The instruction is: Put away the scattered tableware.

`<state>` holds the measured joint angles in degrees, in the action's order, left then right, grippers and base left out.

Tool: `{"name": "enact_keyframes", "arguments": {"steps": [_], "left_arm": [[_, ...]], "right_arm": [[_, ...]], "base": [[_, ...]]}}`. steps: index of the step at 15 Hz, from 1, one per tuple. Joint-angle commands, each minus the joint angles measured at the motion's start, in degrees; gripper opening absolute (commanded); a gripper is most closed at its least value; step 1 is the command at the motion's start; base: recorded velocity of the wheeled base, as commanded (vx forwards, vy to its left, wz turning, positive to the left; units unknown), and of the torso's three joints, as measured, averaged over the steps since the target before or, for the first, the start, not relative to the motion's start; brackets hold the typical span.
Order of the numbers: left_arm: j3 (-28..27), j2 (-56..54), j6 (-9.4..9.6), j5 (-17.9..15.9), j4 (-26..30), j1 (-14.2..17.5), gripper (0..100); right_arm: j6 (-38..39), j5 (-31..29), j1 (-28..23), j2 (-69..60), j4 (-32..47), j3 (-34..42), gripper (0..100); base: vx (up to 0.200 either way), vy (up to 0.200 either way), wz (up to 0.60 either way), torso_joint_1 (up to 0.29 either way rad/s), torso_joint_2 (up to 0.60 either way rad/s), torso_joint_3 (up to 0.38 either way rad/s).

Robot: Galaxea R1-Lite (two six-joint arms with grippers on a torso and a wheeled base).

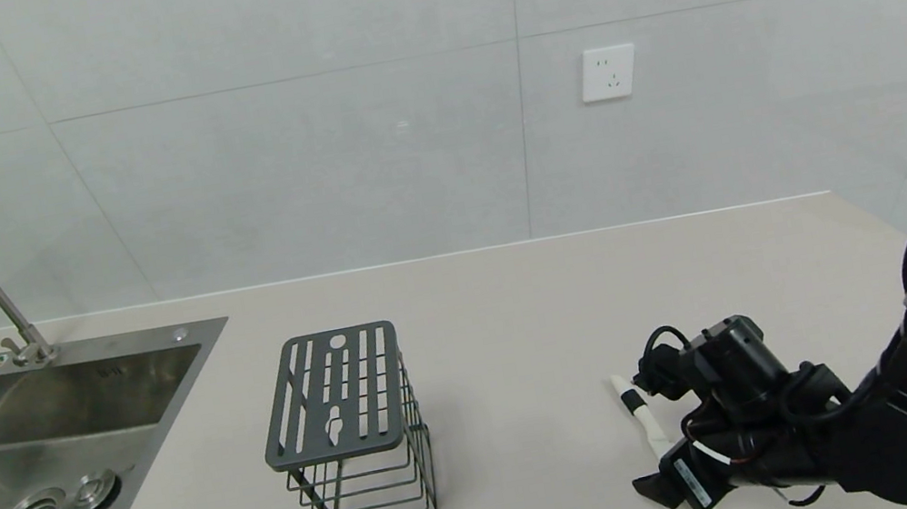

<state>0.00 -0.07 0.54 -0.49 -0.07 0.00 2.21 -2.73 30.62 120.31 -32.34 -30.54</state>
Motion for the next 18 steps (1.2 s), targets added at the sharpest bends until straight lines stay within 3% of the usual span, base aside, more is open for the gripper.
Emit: {"name": "enact_keyframes", "arguments": {"steps": [1,11,12,18], "left_arm": [[0.0,0.1,-0.01,0.0,0.0,0.0,100],[0.0,0.1,-0.1,0.0,0.0,0.0,100],[0.0,0.1,-0.1,0.0,0.0,0.0,100],[0.0,0.1,-0.18,0.1,-0.1,0.0,100]], "right_arm": [[0.0,0.0,-1.0,1.9,0.0,-1.0,100],[-0.1,0.1,-2.2,5.6,-0.1,-4.2,100],[-0.1,0.1,-2.2,5.6,0.0,-4.1,0],[0.0,0.1,-2.2,6.6,0.1,-1.1,0]], "base": [[0.0,0.0,0.0,0.0,0.0,0.0],[0.0,0.0,0.0,0.0,0.0,0.0],[0.0,0.0,0.0,0.0,0.0,0.0],[0.0,0.0,0.0,0.0,0.0,0.0]]}}
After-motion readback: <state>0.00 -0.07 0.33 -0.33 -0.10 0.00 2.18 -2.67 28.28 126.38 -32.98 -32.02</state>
